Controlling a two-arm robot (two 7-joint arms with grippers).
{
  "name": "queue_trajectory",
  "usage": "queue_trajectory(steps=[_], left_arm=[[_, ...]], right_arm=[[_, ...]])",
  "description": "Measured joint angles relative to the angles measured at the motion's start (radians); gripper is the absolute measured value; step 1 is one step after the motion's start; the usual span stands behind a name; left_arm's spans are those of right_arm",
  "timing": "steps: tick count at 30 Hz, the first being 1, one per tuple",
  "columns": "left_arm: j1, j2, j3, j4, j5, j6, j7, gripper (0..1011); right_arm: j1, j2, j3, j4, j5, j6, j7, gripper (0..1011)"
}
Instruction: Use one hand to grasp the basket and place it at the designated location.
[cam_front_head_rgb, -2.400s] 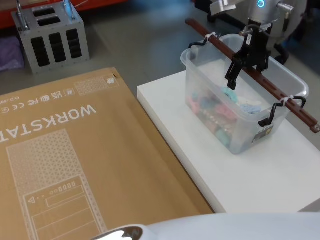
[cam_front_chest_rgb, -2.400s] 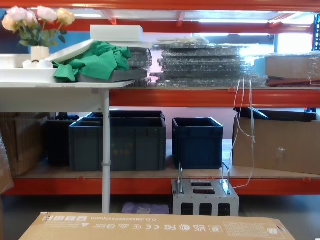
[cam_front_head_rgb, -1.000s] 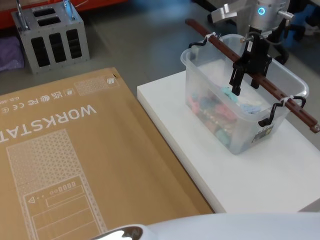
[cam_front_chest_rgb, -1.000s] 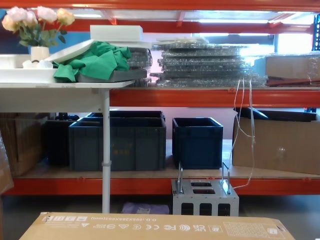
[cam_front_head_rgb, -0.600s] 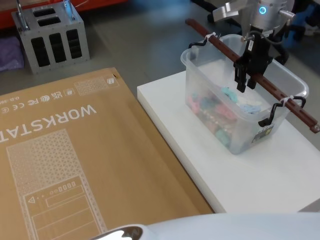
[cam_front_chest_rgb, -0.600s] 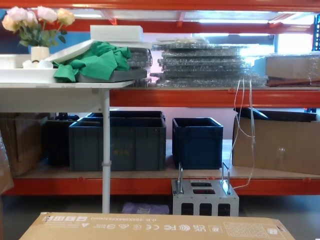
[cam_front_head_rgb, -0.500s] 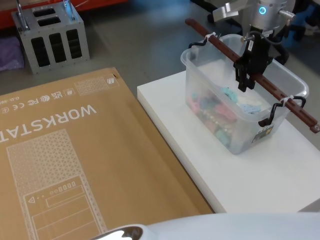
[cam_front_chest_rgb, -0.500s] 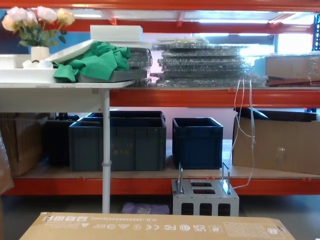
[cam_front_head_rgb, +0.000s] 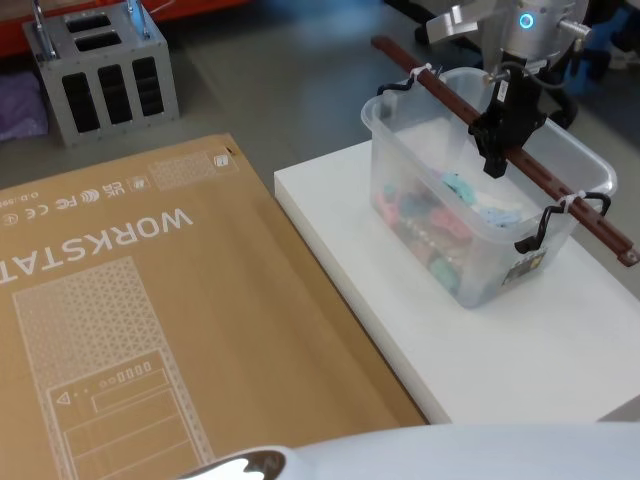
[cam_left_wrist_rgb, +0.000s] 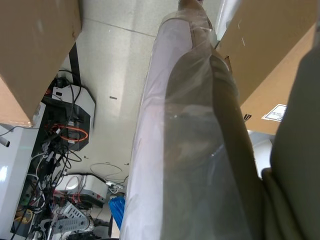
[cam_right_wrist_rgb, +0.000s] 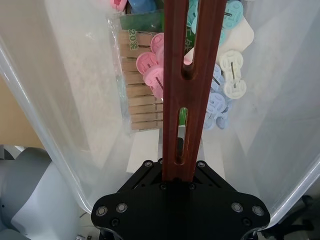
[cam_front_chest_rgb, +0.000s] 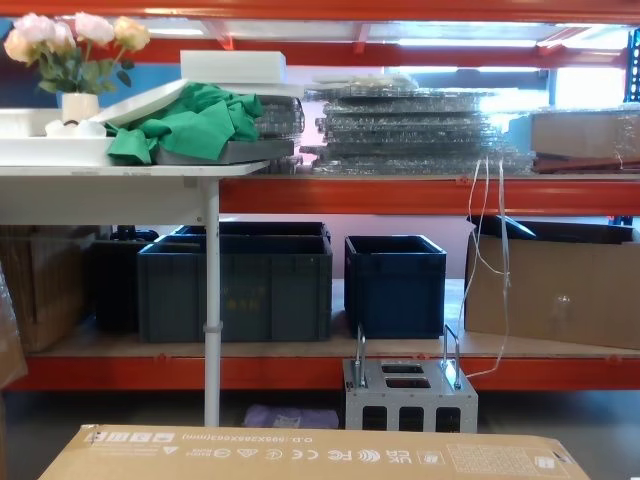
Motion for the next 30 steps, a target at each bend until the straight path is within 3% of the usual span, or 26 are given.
queue_trajectory(steps=[30], left_arm=[[0.0, 0.0, 0.0, 0.0, 0.0, 0.0, 0.0, 0]], right_arm=[[0.022, 0.057, 0.045, -0.115, 0.021, 0.007, 0.005, 0]])
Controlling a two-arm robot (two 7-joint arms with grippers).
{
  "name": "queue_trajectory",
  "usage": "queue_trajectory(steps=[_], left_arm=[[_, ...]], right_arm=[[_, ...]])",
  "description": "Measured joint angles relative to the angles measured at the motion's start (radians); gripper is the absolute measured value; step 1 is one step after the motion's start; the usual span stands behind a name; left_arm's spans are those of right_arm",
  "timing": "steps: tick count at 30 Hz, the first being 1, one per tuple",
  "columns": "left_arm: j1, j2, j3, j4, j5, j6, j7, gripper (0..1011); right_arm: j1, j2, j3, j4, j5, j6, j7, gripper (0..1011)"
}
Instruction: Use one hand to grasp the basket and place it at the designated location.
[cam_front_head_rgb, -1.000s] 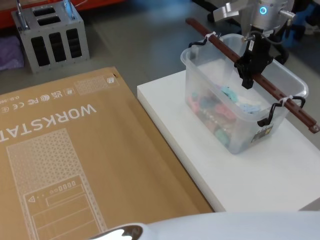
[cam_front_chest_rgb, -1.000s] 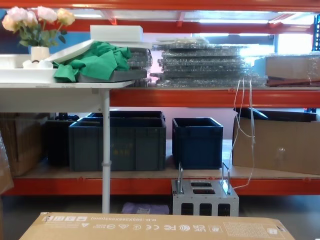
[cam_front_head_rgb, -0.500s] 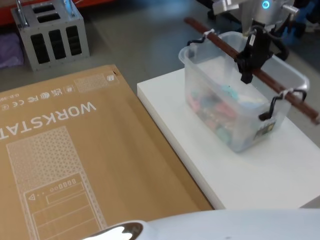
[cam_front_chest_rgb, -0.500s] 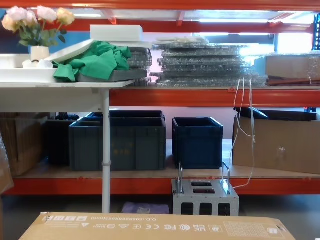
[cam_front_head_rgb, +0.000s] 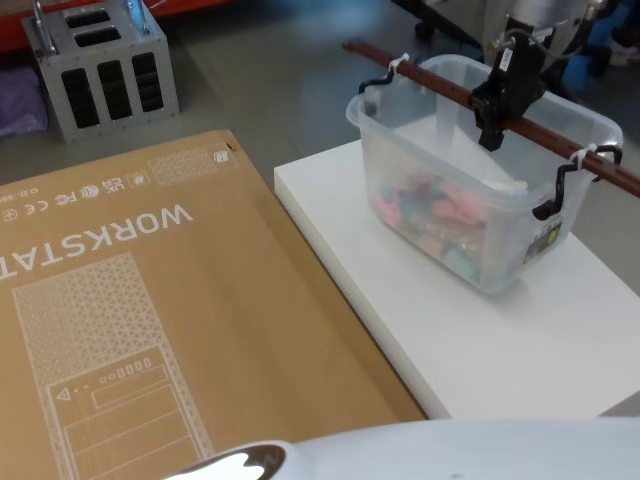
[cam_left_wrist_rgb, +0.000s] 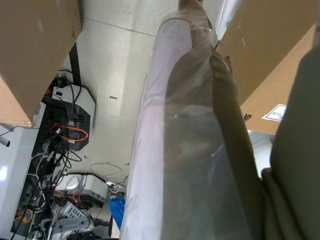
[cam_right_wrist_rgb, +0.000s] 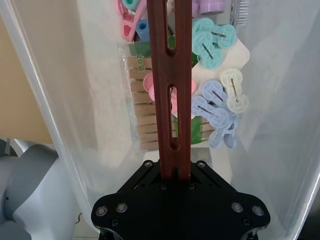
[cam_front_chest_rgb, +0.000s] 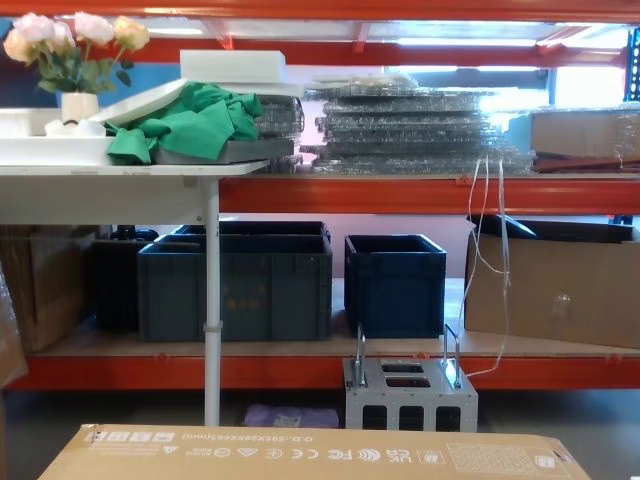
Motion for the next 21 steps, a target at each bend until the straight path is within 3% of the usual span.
queue_trajectory(steps=[21], left_arm=[[0.0, 0.0, 0.0, 0.0, 0.0, 0.0, 0.0, 0]], right_arm=[[0.058, 0.039, 0.05, -0.074, 0.0, 0.003, -0.006, 0]])
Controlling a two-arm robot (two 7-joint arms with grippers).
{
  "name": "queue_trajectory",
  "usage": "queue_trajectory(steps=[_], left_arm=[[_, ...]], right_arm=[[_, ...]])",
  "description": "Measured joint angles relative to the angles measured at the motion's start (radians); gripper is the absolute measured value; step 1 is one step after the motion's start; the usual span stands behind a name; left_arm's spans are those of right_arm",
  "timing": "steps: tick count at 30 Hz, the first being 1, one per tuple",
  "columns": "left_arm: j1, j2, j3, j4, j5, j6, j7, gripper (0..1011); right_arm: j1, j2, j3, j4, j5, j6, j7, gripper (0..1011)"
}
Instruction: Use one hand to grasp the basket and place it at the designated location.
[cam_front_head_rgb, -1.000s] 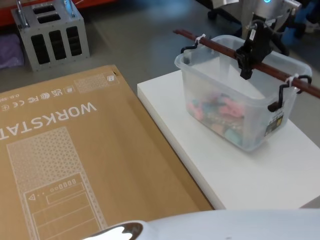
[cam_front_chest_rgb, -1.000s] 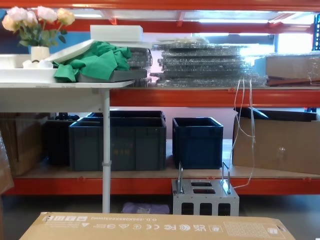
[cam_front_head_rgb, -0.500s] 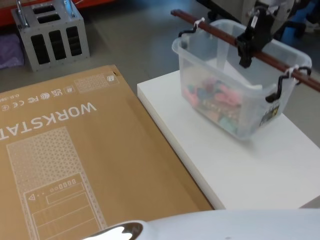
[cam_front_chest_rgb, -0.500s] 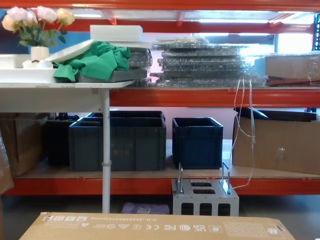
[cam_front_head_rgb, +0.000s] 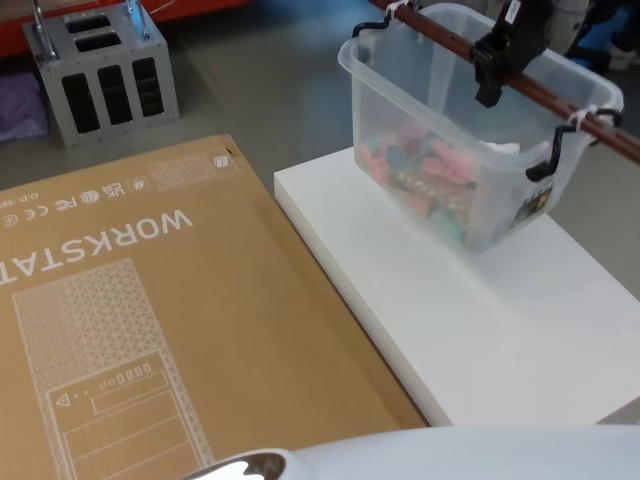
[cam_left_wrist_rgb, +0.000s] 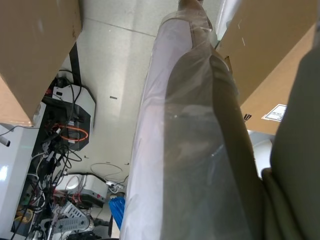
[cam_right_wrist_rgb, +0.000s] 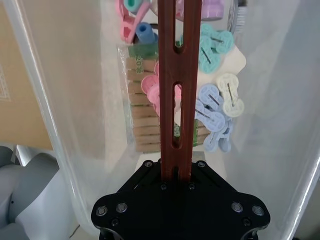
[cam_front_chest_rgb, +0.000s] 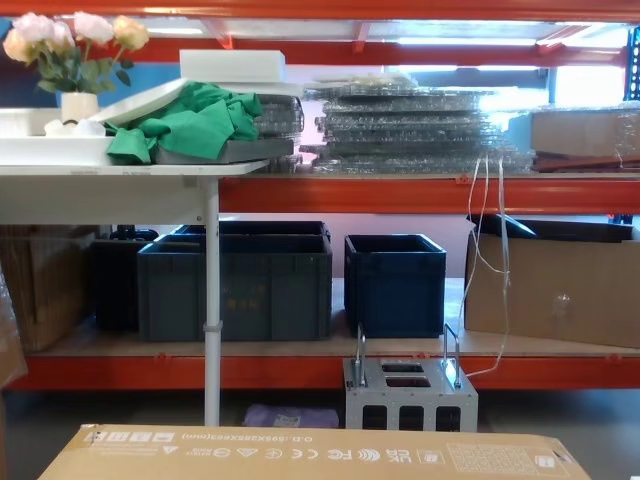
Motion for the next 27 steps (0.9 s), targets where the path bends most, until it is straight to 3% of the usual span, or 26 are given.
queue_trajectory(steps=[27], left_arm=[[0.0, 0.0, 0.0, 0.0, 0.0, 0.0, 0.0, 0]], right_arm=[[0.014, -0.004, 0.011, -0.01, -0.017, -0.011, -0.004, 0]])
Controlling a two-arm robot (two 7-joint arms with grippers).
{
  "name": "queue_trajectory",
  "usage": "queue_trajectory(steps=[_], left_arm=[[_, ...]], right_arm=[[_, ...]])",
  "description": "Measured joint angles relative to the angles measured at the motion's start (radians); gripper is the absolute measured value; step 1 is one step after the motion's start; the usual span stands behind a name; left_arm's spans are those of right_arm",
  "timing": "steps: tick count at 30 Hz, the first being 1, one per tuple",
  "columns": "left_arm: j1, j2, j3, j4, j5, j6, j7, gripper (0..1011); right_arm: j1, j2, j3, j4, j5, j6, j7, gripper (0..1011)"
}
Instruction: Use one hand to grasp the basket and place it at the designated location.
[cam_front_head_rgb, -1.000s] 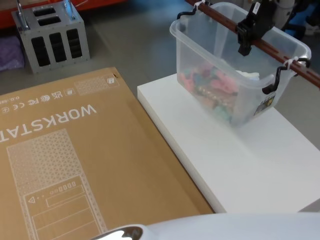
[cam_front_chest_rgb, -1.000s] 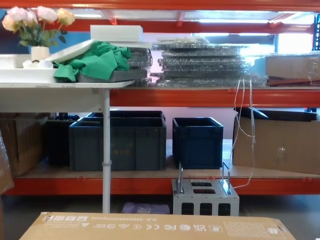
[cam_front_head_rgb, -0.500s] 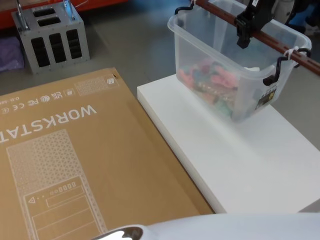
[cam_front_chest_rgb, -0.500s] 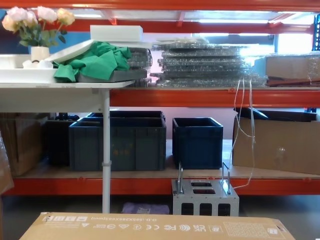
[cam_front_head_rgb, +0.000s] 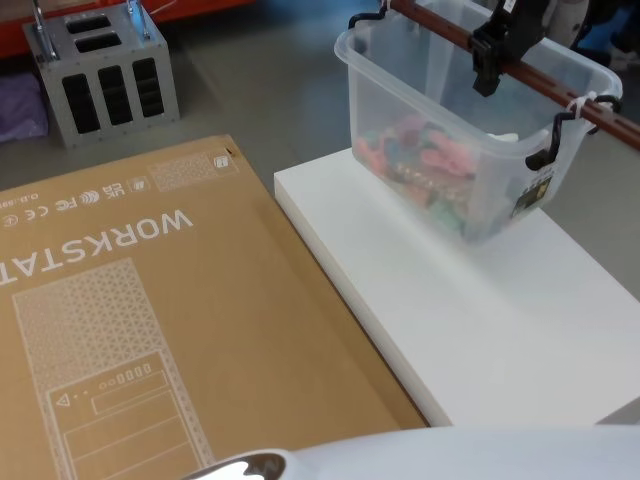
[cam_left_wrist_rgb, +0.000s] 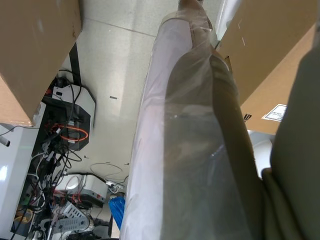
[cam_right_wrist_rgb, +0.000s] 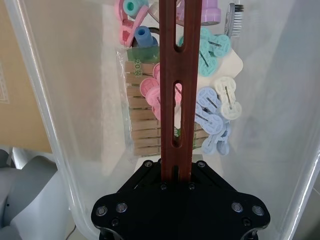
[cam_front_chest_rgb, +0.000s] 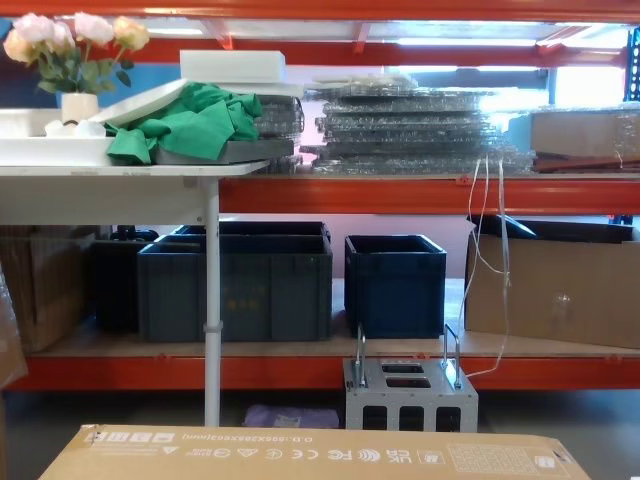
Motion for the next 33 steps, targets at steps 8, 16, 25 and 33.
queue_trajectory(steps=[8, 16, 25, 33], left_arm=[[0.0, 0.0, 0.0, 0.001, 0.0, 0.0, 0.0, 0], [0.0, 0.0, 0.0, 0.0, 0.0, 0.0, 0.0, 0], [0.0, 0.0, 0.0, 0.0, 0.0, 0.0, 0.0, 0], [0.0, 0.0, 0.0, 0.0, 0.0, 0.0, 0.0, 0]], right_arm=[[0.053, -0.093, -0.024, 0.044, -0.035, -0.11, 0.002, 0], [0.069, -0.116, -0.045, 0.055, -0.036, -0.135, 0.001, 0], [0.082, -0.128, -0.064, 0.052, -0.03, -0.15, -0.001, 0], [0.085, -0.127, -0.083, -0.013, -0.011, -0.173, 0.005, 0]])
